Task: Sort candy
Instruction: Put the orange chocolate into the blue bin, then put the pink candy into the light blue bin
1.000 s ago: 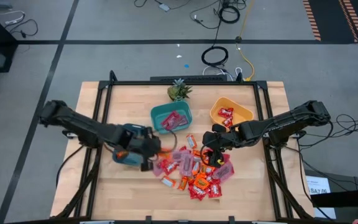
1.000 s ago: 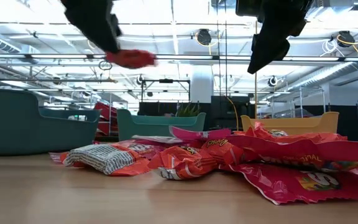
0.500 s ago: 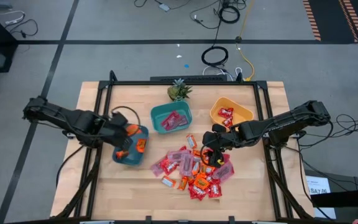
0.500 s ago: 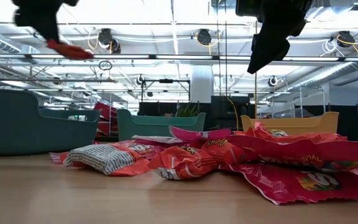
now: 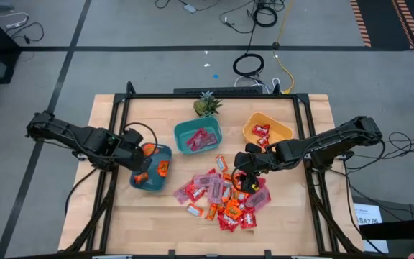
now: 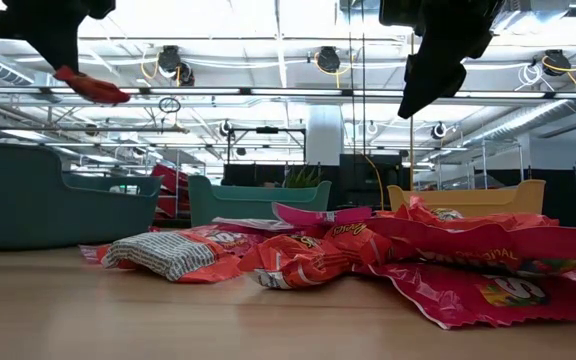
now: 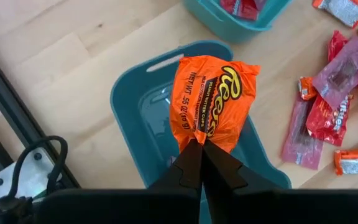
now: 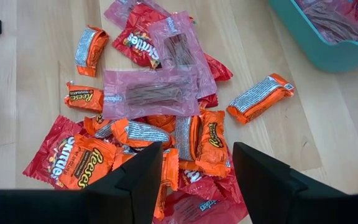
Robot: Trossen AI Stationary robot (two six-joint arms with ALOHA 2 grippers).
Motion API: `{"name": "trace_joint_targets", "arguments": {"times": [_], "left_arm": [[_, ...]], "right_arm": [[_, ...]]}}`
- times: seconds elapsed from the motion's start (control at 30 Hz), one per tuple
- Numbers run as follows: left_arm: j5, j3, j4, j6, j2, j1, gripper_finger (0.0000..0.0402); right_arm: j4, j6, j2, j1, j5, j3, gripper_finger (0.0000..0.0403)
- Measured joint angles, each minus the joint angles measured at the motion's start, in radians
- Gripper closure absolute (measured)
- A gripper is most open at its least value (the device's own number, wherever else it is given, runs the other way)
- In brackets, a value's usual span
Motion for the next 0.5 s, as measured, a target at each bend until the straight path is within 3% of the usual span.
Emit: {"name": "trace_joint_targets", "arguments": {"times": [0.5], "left_arm": [[0.007, 0.000, 0.003, -0.001, 0.000, 0.000, 0.0348]], "right_arm": [[-0.002, 0.000, 0.000, 0.000, 0.000, 0.000, 0.0216]]}}
